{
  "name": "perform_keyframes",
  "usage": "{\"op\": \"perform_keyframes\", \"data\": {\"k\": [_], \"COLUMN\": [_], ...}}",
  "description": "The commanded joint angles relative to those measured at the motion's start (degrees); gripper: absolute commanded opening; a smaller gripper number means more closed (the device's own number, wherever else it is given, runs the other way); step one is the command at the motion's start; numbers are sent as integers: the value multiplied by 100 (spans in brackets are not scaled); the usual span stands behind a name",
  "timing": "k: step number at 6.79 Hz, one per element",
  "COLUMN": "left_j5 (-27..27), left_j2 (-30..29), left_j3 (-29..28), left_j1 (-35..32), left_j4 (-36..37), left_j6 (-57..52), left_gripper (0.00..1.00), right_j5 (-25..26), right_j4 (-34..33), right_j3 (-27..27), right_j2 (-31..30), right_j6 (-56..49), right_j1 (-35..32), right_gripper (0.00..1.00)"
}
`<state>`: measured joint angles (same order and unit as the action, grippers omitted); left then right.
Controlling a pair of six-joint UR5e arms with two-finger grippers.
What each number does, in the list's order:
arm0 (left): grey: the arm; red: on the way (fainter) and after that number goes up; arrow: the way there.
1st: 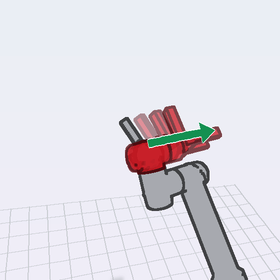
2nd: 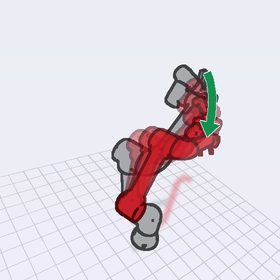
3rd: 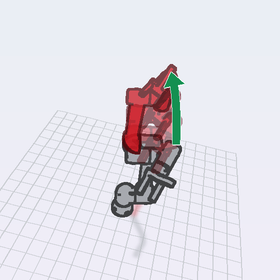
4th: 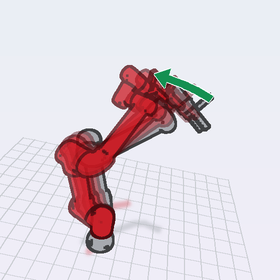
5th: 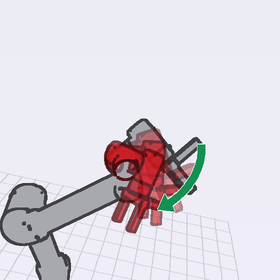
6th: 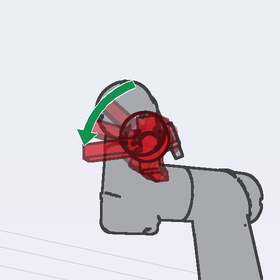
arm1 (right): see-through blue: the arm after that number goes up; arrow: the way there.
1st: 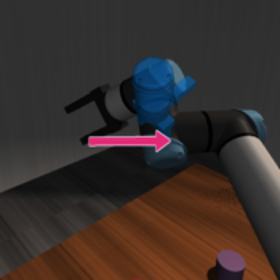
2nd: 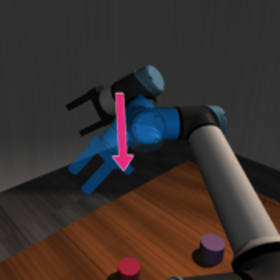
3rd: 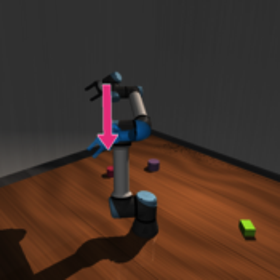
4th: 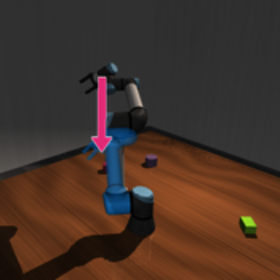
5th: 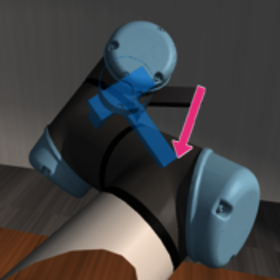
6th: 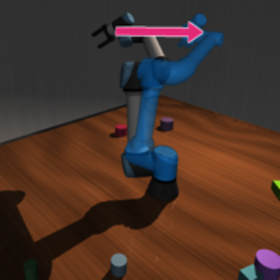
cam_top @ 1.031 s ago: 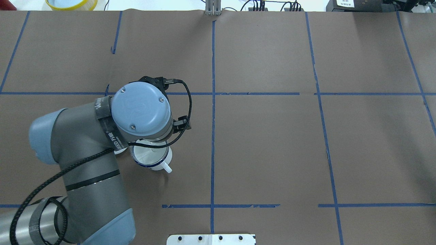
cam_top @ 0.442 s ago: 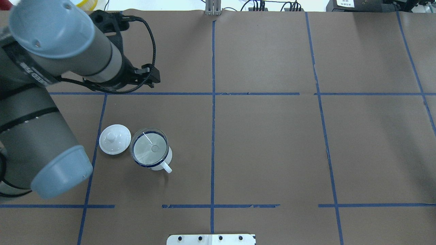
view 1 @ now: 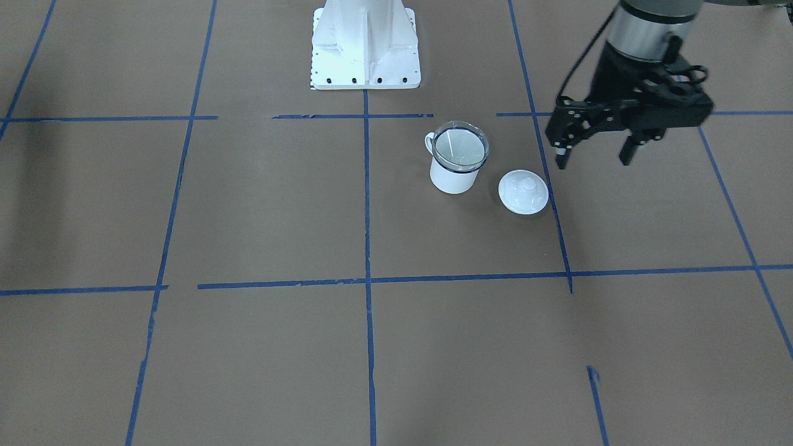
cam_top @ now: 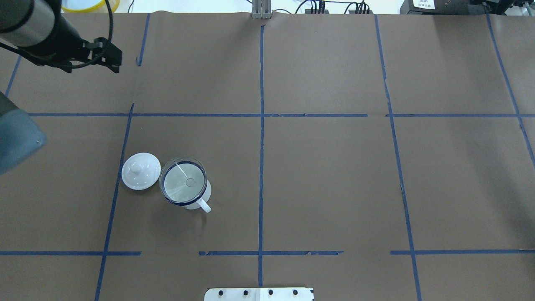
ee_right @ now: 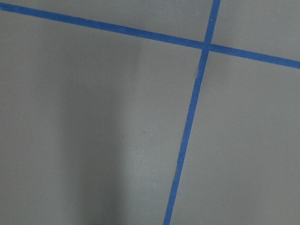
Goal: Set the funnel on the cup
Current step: 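Open the left gripper and withdraw the left arm away from the mug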
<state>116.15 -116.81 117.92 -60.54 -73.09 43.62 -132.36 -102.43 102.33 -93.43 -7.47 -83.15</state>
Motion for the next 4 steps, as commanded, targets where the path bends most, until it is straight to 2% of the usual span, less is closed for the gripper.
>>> {"op": "perform_keyframes", "data": {"k": [1, 2, 3, 4], "left_j5": [985, 1024, 1033, 1041], "left_j2": [552, 650, 833, 1262], "left_j3": [-983, -1608, -2005, -2096], "left_j1": [-1707, -2211, -2416, -2471], "left_j4": [-30, -39, -300, -920], "left_j6": [-3080, -4219, -4717, -4757], "left_gripper": [100, 100, 100, 100], "right_j5": [0, 0, 0, 0], "right_j4": [4, 4, 4, 4], "right_j3": [7, -2, 6, -2], "right_j2": [0, 0, 0, 0], "right_j6": [0, 0, 0, 0], "right_j1": [0, 0, 0, 0], "right_gripper": [100, 100, 100, 100]}}
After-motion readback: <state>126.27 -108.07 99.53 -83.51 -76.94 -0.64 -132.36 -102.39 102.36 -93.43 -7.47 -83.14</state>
